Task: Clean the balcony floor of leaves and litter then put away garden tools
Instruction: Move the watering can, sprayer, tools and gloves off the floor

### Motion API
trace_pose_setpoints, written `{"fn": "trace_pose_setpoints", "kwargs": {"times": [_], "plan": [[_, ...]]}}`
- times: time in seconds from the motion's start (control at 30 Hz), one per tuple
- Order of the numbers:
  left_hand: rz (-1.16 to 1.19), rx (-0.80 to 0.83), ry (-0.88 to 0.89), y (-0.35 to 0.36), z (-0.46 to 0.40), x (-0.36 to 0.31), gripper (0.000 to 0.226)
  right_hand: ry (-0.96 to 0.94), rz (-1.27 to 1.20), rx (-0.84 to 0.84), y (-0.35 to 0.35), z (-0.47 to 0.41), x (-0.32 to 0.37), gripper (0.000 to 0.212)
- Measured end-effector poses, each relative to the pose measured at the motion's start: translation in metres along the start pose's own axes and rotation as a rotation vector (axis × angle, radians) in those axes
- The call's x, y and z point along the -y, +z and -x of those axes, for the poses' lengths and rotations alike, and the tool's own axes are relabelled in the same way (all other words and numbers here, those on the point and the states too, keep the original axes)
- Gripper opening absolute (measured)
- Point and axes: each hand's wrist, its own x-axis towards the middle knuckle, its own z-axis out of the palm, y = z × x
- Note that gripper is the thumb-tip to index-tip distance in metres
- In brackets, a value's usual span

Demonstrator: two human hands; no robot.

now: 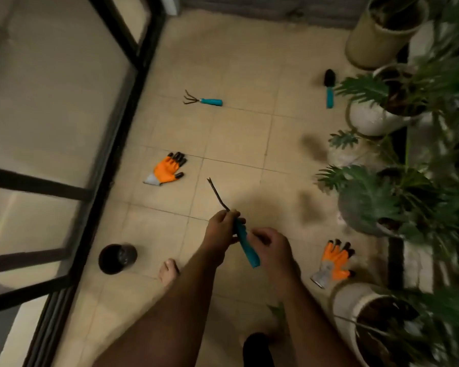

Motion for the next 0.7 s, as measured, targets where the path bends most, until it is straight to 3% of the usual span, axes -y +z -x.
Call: {"fn": "trace_pose_setpoints", "kwargs": {"times": [0.2,0.4,0.53,0.7], "plan": [[0.192,-0.079,-0.014,-0.105,-0.019,-0.031,0.019,-0.059,0.033,-0.062,0.077,-0.036,0.05,0.008],[0.198,-0.087,-0.021,-0.192,-0.024,-0.087,0.031,-0.028,0.032,-0.025,0.129,-0.059,0.119,0.012],[0.17,-0.063,0.002,-0.227,-0.028,-0.14,0.04,-0.016,0.033,-0.068,0.144,-0.077,0.171,0.014],[0.172,-0.054,0.027,-0.233,-0.051,-0.193,0.032,-0.028,0.054,-0.035,0.146,-0.114,0.218,0.011]]}}
